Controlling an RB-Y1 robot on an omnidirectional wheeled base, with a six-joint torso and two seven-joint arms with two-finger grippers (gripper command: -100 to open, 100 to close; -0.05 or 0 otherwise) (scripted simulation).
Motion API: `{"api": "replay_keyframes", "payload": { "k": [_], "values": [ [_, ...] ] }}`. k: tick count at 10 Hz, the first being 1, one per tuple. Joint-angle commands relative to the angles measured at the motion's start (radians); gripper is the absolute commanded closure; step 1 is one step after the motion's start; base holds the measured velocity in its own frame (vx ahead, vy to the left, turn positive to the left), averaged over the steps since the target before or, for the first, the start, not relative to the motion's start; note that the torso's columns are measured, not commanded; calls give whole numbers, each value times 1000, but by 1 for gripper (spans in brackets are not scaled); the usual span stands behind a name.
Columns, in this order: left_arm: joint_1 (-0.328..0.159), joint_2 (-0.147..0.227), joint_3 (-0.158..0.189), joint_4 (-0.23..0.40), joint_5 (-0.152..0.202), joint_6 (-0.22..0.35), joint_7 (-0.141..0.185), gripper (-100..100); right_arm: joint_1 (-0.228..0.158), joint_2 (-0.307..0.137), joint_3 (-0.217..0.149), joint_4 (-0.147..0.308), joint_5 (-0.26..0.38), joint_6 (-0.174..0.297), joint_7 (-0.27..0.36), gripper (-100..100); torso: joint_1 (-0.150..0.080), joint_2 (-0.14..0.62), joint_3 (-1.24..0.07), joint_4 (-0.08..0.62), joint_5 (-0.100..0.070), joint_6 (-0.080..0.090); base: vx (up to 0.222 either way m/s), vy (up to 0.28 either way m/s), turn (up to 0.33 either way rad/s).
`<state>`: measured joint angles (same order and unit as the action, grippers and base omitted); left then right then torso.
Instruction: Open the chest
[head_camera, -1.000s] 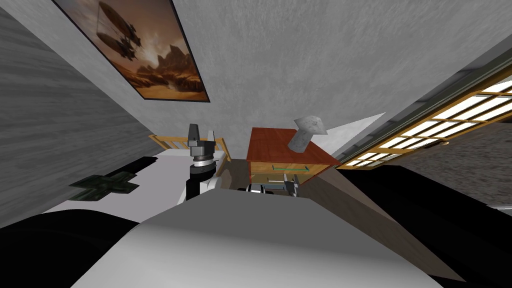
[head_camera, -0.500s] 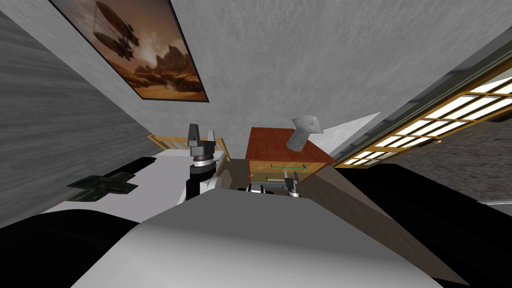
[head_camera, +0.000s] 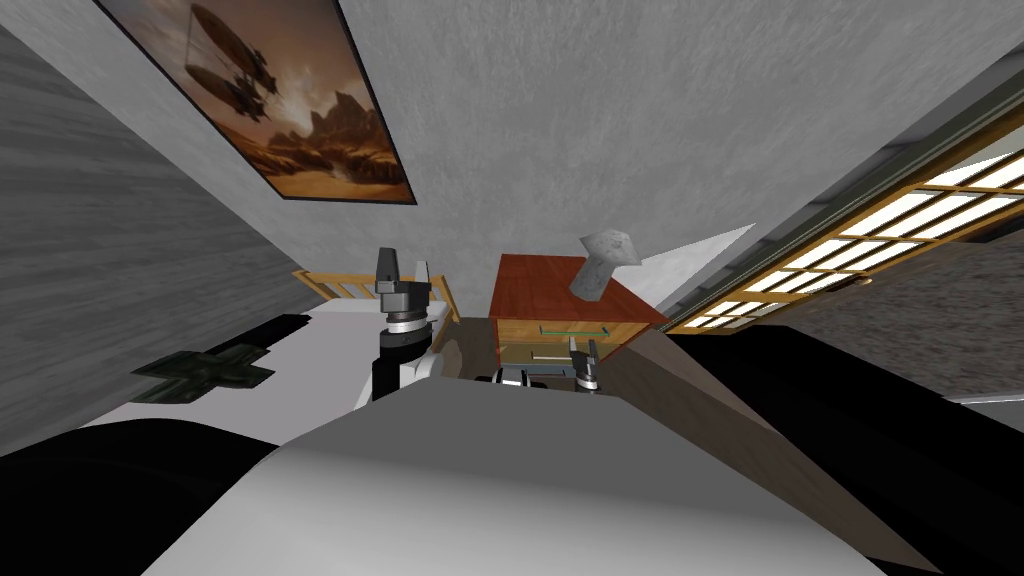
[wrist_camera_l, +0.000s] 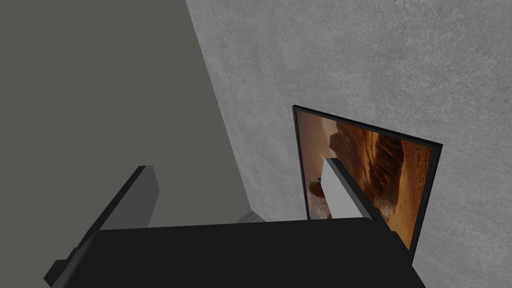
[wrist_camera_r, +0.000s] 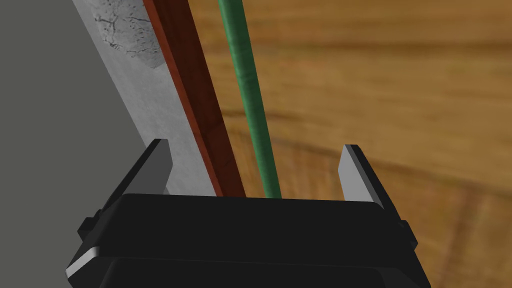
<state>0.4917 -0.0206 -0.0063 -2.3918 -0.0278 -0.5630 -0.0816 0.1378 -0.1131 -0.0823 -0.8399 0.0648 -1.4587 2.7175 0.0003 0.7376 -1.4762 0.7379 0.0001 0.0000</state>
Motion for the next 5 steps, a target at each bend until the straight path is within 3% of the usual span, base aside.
{"api": "replay_keyframes", "payload": {
  "k": [1,4,5],
  "values": [
    [0,0,0,0,0,0,0,0,-18,-15,-8,-15,-1,31,-14,-100,0,0,0,0,0,0,-9,30,-37],
    [0,0,0,0,0,0,0,0,-48,-41,-22,-40,-3,85,-44,-100,1,1,0,0,0,0,-11,54,-31],
    [0,0,0,0,0,0,0,0,-34,-34,-17,-51,-2,80,-36,-100,0,1,1,0,0,0,-11,27,-7]
  ]
}}
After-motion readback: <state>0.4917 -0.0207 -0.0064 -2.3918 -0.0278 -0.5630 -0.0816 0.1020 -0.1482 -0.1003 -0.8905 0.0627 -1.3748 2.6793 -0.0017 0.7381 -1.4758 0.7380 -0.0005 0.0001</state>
